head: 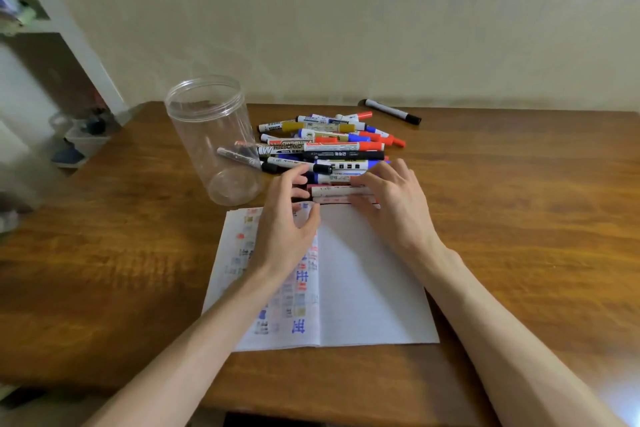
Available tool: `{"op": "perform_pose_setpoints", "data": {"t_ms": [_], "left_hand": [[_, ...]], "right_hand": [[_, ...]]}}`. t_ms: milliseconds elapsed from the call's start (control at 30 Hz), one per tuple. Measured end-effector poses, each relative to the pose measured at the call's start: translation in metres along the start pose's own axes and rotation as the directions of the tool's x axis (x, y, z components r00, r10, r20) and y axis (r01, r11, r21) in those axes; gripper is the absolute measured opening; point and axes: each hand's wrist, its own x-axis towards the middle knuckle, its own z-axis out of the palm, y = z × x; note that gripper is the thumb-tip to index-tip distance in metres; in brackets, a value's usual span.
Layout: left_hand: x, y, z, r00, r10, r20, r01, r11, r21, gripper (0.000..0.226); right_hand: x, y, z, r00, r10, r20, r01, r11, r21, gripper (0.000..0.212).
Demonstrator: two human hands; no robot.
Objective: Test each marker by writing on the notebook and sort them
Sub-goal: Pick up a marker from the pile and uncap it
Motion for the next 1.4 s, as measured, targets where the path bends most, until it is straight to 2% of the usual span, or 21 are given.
{"op": "perform_pose_setpoints", "data": {"t_ms": [167, 233, 333, 400, 467, 500, 567, 700, 800, 900, 1000, 1167, 1300, 1400], "left_hand": [[0.001, 0.001, -0.003, 1.000, -0.006, -0.020, 0.006, 1.000, -0.015, 0.050], [0.001, 0.004, -0.004, 1.000, -0.012, -0.006, 0.012, 0.998, -0.060, 0.050], [0.000, 0.011, -0.005, 1.000, -0.006, 0.010, 0.007, 0.991, -0.130, 0.061], [0.000, 0.016, -0.006, 0.999, -0.021, 0.044, 0.028, 0.988, -0.151, 0.060], [0.000, 0.019, -0.008, 0.992, -0.022, 0.121, 0.040, 0.989, -0.145, 0.049], [0.000, 0.020, -0.009, 0.987, -0.012, 0.159, 0.034, 0.990, -0.138, 0.043], [-0.001, 0.021, -0.011, 0.981, 0.012, 0.195, 0.012, 0.992, -0.126, 0.034], [-0.002, 0.020, -0.011, 0.978, 0.036, 0.204, -0.020, 0.997, -0.081, 0.040], [-0.003, 0.015, -0.011, 0.975, 0.110, 0.191, -0.112, 0.994, -0.001, 0.037], [-0.003, 0.013, -0.011, 0.957, 0.206, 0.204, -0.226, 0.971, 0.080, 0.026], [-0.003, 0.013, -0.012, 0.946, 0.215, 0.241, -0.252, 0.958, 0.134, 0.034], [-0.002, 0.012, -0.014, 0.952, 0.146, 0.267, -0.187, 0.973, 0.136, 0.028], [0.000, 0.020, -0.014, 0.940, 0.072, 0.334, -0.101, 0.992, 0.071, 0.036], [0.003, 0.013, -0.034, 0.941, -0.034, 0.337, 0.032, 0.999, 0.011, 0.027]], "right_hand": [[0.004, -0.001, -0.005, 0.998, 0.014, -0.058, -0.013, 1.000, 0.027, 0.024], [0.007, -0.005, -0.014, 0.991, 0.090, -0.099, -0.073, 0.983, 0.167, 0.018], [0.004, -0.014, -0.024, 0.958, 0.283, 0.032, -0.264, 0.838, 0.477, 0.013], [0.000, -0.023, -0.026, 0.947, 0.291, 0.137, -0.312, 0.721, 0.618, 0.014], [-0.001, -0.032, -0.029, 0.933, 0.280, 0.227, -0.350, 0.557, 0.753, 0.020], [-0.001, -0.035, -0.030, 0.923, 0.280, 0.266, -0.376, 0.493, 0.785, 0.022], [-0.002, -0.041, -0.033, 0.903, 0.281, 0.325, -0.421, 0.430, 0.798, 0.026], [-0.004, -0.047, -0.036, 0.869, 0.338, 0.361, -0.471, 0.347, 0.811, 0.021], [-0.003, -0.049, -0.036, 0.837, 0.411, 0.361, -0.495, 0.289, 0.819, 0.015], [-0.005, -0.049, -0.035, 0.837, 0.423, 0.348, -0.490, 0.295, 0.820, 0.023], [-0.007, -0.050, -0.035, 0.852, 0.404, 0.333, -0.476, 0.331, 0.815, 0.029], [-0.006, -0.045, -0.036, 0.864, 0.377, 0.334, -0.465, 0.344, 0.816, 0.026], [-0.005, -0.044, -0.039, 0.892, 0.324, 0.317, -0.430, 0.384, 0.817, 0.025], [0.002, -0.019, -0.053, 0.856, 0.464, 0.229, -0.386, 0.277, 0.880, 0.020]]}}
